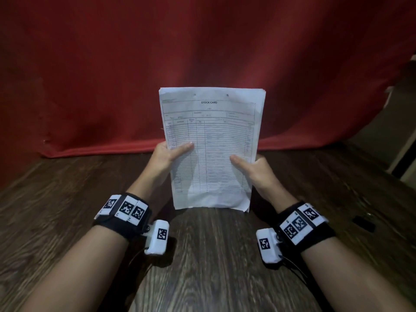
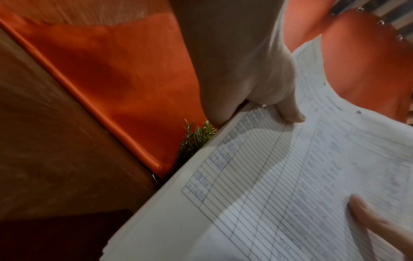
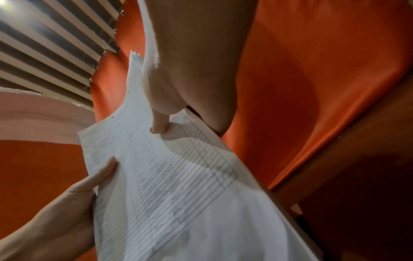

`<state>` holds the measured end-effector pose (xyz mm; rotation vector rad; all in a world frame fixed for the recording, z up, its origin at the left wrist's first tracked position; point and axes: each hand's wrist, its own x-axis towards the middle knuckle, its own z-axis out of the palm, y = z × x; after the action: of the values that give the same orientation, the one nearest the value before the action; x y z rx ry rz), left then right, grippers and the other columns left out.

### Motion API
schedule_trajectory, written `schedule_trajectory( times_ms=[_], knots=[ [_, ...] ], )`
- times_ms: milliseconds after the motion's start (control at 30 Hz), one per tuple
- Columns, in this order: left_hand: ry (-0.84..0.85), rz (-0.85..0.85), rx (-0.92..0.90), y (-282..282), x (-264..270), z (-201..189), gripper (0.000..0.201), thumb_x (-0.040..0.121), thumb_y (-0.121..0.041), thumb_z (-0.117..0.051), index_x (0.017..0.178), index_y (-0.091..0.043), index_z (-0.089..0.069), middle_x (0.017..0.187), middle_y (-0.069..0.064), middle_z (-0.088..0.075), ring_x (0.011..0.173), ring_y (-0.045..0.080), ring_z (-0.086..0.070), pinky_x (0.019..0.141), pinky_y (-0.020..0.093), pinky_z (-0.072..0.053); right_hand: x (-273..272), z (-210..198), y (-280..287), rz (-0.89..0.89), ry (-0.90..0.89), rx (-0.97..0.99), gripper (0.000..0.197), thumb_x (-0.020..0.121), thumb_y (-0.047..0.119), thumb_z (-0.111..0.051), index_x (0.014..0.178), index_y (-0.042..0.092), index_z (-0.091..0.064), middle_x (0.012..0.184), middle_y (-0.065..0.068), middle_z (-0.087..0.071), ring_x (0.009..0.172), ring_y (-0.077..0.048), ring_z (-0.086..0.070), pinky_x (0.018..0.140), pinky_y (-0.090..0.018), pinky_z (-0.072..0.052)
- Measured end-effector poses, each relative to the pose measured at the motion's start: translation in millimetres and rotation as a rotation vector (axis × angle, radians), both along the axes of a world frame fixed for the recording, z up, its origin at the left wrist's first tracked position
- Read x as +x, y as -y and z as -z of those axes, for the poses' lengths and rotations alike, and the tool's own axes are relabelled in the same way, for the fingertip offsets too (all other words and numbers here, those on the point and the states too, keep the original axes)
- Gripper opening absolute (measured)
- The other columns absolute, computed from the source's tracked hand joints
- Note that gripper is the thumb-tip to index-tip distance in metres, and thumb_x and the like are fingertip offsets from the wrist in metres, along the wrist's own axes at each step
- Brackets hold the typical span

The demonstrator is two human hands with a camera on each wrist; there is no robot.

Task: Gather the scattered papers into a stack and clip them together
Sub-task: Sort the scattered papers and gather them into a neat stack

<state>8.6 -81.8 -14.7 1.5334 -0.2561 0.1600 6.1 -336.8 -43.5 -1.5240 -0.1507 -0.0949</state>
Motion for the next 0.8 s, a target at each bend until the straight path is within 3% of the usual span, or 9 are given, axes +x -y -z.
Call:
schedule_trajectory(
  times_ms=[133,233,300,400,500,567,633,700,800],
  knots=[
    [-0.029,0.042,0.089,-3,-2,7,0.039,0.091,-0.024,-0.078,0.127,-0.009,-0.072,0.128,0.009,-0.076,0.121,0.029,-0.072,0.112,0.057,-0.050,-1,2,1,-0.011,-0.043,-0.024,0.029,0.093,0.023,-0.077,0.118,0.008,-0.075,0.104,0.000,-0.081,0.096,-0.014,-0.078,0.089,-0.032,-0.062],
    [-0.002,-0.054,0.092,3,-5,2,0.026,0.091,-0.017,-0.079,0.117,-0.011,-0.075,0.118,0.007,-0.079,0.112,0.025,-0.076,0.106,0.056,-0.055,-2,-5,-2,0.024,0.014,-0.035,0.022,0.093,0.021,-0.077,0.110,0.008,-0.076,0.101,-0.003,-0.081,0.095,-0.018,-0.078,0.088,-0.038,-0.063],
    [0.038,-0.133,0.077,10,-5,-11,0.021,0.091,-0.014,-0.081,0.111,-0.014,-0.077,0.113,0.004,-0.081,0.106,0.022,-0.078,0.101,0.052,-0.059,-5,-18,-4,0.093,0.059,-0.033,0.016,0.092,0.021,-0.077,0.106,0.013,-0.075,0.098,0.000,-0.080,0.097,-0.019,-0.078,0.088,-0.035,-0.063],
    [0.139,-0.293,0.102,24,-7,-41,0.012,0.092,-0.018,-0.081,0.104,-0.017,-0.077,0.100,-0.002,-0.081,0.094,0.017,-0.079,0.090,0.043,-0.064,-9,-47,-13,0.238,0.277,-0.218,0.028,0.098,0.023,-0.070,0.120,0.005,-0.069,0.105,-0.002,-0.076,0.105,-0.023,-0.074,0.090,-0.035,-0.061],
    [0.287,-0.535,0.246,44,-11,-64,0.007,0.096,-0.021,-0.074,0.102,-0.023,-0.072,0.084,-0.023,-0.068,0.078,-0.010,-0.065,0.077,0.024,-0.058,-16,-68,-32,0.395,0.518,-0.410,0.036,0.103,0.022,-0.060,0.128,-0.003,-0.064,0.113,-0.019,-0.075,0.105,-0.032,-0.070,0.090,-0.039,-0.056],
    [0.337,-0.611,0.266,55,-11,-69,0.011,0.097,-0.019,-0.070,0.107,-0.020,-0.074,0.080,-0.026,-0.064,0.075,-0.008,-0.063,0.074,0.021,-0.055,-19,-74,-43,0.441,0.619,-0.432,0.036,0.104,0.019,-0.058,0.134,-0.002,-0.060,0.115,-0.020,-0.075,0.106,-0.035,-0.069,0.088,-0.036,-0.053],
    [0.303,-0.593,0.243,54,-9,-65,0.018,0.096,-0.019,-0.072,0.114,-0.017,-0.075,0.089,-0.021,-0.069,0.085,0.004,-0.068,0.081,0.024,-0.057,-15,-68,-43,0.419,0.564,-0.384,0.039,0.102,0.019,-0.061,0.137,0.001,-0.059,0.118,-0.018,-0.074,0.109,-0.033,-0.069,0.093,-0.037,-0.055],
    [0.183,-0.481,0.163,43,-4,-48,0.027,0.094,-0.015,-0.077,0.121,-0.013,-0.075,0.103,-0.008,-0.075,0.098,0.013,-0.074,0.091,0.033,-0.061,-6,-51,-33,0.354,0.348,-0.271,0.036,0.098,0.020,-0.068,0.130,0.003,-0.065,0.113,-0.013,-0.076,0.106,-0.028,-0.072,0.095,-0.044,-0.057],
    [0.000,-0.295,0.068,23,-3,-11,0.028,0.093,-0.008,-0.079,0.120,-0.005,-0.074,0.112,0.006,-0.080,0.103,0.024,-0.078,0.099,0.049,-0.060,5,-16,-12,0.138,0.047,-0.139,0.023,0.096,0.018,-0.072,0.117,0.007,-0.071,0.105,-0.004,-0.077,0.098,-0.021,-0.076,0.093,-0.048,-0.060]
  ],
)
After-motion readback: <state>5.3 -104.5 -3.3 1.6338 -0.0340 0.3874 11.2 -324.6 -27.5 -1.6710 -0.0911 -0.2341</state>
